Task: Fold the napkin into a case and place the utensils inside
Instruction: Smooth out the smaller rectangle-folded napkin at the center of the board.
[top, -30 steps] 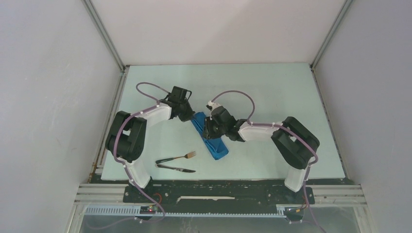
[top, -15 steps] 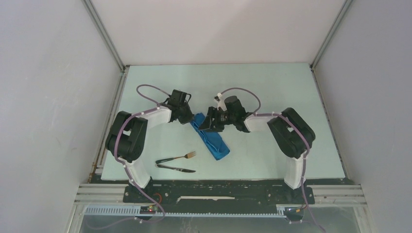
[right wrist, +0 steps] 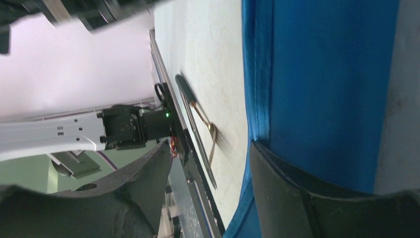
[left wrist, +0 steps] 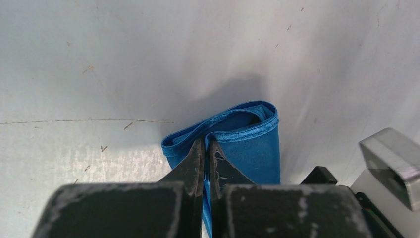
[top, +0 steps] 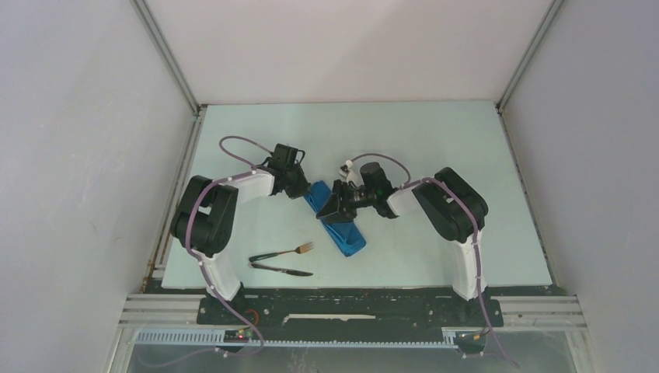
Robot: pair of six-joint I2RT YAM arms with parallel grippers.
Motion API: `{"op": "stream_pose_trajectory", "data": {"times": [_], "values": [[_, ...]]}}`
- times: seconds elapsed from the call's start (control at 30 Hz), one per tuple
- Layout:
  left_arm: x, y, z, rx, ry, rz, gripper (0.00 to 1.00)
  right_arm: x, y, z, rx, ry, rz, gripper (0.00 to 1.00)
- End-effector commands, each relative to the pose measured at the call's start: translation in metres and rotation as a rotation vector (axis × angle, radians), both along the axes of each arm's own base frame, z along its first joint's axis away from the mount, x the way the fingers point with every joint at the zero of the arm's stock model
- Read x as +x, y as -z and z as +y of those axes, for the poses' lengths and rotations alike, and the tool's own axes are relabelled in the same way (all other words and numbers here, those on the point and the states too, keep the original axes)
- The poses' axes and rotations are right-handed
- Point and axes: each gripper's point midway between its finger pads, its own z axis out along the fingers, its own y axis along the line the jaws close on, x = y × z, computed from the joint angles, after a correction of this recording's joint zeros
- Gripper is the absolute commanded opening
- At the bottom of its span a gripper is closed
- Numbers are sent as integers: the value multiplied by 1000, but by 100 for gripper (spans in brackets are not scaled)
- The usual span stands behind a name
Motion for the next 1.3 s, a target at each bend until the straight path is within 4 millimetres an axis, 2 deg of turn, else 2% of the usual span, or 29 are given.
{"op": "stream_pose_trajectory", "data": {"times": [0.0, 0.23, 0.43, 0.5, 0.57, 0.67, 0.73, 0.87, 0.93, 1.03, 1.1, 1.27], "values": [[6, 0, 2, 14, 16, -25, 0, -21, -15, -13, 39, -45, -5, 68], [5, 2, 1, 8, 20, -18, 0, -53, -6, -40, -55, -99, -1, 68], [4, 4, 0, 3, 26, -13, 0, -71, -4, -65, -118, -117, -18, 68], [3, 4, -1, -2, 26, -10, 0, -71, -10, -71, -131, -114, -42, 68], [4, 2, -3, -11, 31, -10, 0, -67, -25, -71, -128, -105, -93, 68], [3, 2, -3, -15, 36, -9, 0, -62, -46, -61, -149, -103, -199, 69], [2, 1, -4, -18, 37, -3, 0, -53, -51, -49, -188, -88, -285, 68], [0, -4, -10, -50, 48, 14, 0, -13, -53, -39, -366, 38, -603, 67], [-3, -5, -13, -76, 53, 30, 0, 7, -55, -31, -402, 90, -748, 65], [-7, -4, -17, -127, 53, 66, 0, 33, -52, -15, -391, 137, -817, 55], [-10, -6, -18, -154, 56, 84, 0, 47, -51, -8, -394, 152, -852, 52], [-13, -12, -18, -192, 60, 111, 0, 58, -31, 9, -439, 95, -920, 48]]}}
